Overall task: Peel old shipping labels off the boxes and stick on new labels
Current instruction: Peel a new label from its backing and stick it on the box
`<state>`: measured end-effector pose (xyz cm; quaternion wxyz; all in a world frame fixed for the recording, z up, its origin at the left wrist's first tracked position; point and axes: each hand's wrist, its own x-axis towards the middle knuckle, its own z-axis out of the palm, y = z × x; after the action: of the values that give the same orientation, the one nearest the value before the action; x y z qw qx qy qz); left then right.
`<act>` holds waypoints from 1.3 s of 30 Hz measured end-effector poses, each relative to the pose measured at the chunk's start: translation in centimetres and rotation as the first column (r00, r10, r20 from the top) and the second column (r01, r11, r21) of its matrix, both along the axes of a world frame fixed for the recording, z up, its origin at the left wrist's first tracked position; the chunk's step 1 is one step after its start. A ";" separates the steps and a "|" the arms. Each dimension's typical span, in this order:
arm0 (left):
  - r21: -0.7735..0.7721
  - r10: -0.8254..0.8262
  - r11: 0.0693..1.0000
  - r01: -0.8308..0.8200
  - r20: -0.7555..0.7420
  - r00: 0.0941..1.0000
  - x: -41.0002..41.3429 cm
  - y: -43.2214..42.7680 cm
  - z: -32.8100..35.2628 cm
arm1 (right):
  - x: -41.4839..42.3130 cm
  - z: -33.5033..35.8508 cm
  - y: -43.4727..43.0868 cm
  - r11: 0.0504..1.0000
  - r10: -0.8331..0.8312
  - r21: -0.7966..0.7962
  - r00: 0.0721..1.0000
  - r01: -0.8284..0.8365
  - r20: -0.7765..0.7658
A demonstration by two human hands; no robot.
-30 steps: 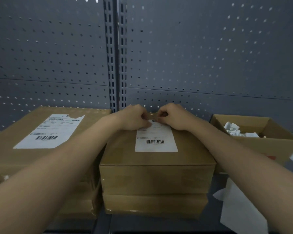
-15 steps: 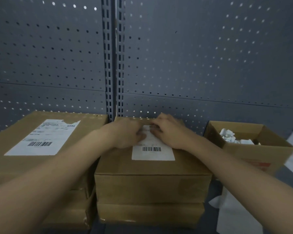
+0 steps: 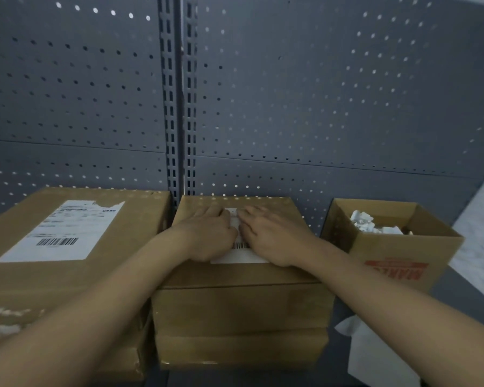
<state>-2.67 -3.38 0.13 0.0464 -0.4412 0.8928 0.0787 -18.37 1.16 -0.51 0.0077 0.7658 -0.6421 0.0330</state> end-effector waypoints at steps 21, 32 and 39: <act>-0.040 0.122 0.991 -0.126 -0.096 0.988 -0.4 0.6 -1.8 | -1.0 -0.1 0.3 0.989 -0.136 0.057 0.991 0.135 0.009; -0.068 0.112 0.989 -0.130 -0.232 0.966 0.0 1.7 -1.2 | -1.1 0.0 0.8 0.992 -0.128 0.015 0.981 0.127 0.145; 0.003 0.287 0.953 -0.304 -0.339 0.896 1.5 3.1 -0.3 | -4.5 0.5 3.7 0.904 -0.423 0.084 0.852 0.419 0.307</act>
<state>-1.15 -0.25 -0.19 -0.1299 -0.5528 0.8117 0.1366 -22.83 4.84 0.03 -0.0940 0.5913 -0.7870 0.1489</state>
